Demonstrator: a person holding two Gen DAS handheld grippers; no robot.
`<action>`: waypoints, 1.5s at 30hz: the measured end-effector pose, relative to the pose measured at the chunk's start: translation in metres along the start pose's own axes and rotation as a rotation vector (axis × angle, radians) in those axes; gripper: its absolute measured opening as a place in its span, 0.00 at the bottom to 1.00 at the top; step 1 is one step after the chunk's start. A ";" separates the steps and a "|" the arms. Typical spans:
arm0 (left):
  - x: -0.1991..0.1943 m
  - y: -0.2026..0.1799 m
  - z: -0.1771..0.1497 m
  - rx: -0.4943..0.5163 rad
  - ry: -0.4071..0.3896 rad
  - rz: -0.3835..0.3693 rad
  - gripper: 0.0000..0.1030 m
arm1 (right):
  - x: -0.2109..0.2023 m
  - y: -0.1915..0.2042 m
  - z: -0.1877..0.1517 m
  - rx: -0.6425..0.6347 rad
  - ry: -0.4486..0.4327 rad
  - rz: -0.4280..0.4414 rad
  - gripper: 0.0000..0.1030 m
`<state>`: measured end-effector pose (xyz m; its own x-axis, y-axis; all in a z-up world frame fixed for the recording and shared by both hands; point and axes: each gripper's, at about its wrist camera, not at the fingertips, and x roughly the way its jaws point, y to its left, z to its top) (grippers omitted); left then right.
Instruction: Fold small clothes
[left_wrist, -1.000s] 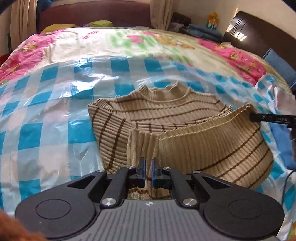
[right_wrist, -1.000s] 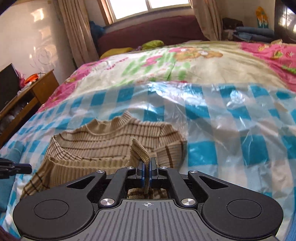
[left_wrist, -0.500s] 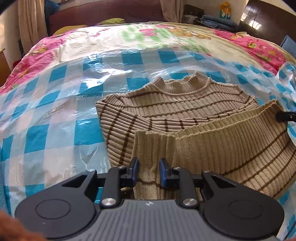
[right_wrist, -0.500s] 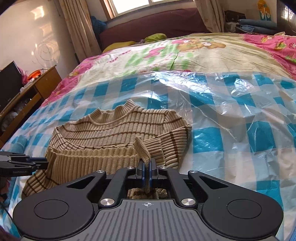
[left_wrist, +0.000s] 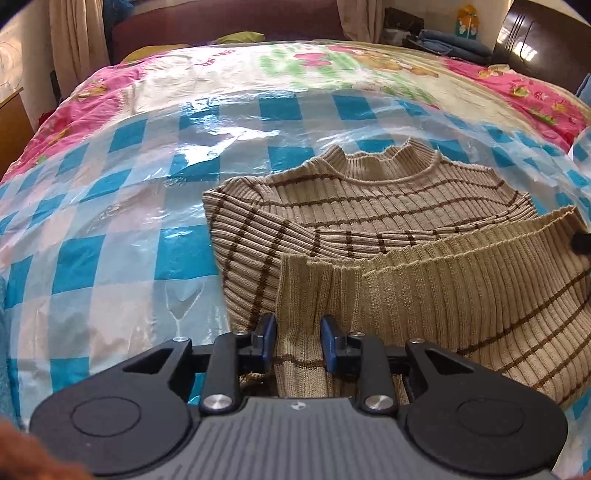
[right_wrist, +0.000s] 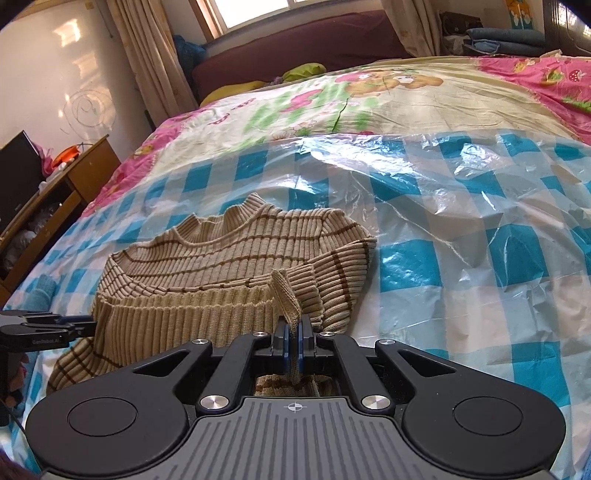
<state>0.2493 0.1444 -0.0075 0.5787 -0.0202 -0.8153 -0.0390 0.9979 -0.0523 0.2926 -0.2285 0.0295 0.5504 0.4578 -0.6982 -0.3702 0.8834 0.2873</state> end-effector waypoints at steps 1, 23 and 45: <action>0.002 0.001 0.001 -0.013 0.013 -0.002 0.31 | 0.000 0.000 0.000 -0.001 0.002 0.001 0.03; -0.010 0.013 0.004 -0.094 -0.026 -0.078 0.14 | 0.000 0.000 -0.002 0.021 -0.004 0.026 0.03; -0.049 0.068 0.059 -0.291 -0.276 -0.086 0.12 | -0.020 -0.009 0.065 0.107 -0.266 -0.006 0.03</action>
<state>0.2662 0.2169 0.0629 0.7853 -0.0457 -0.6174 -0.1867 0.9334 -0.3065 0.3330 -0.2388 0.0837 0.7344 0.4505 -0.5076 -0.2930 0.8851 0.3616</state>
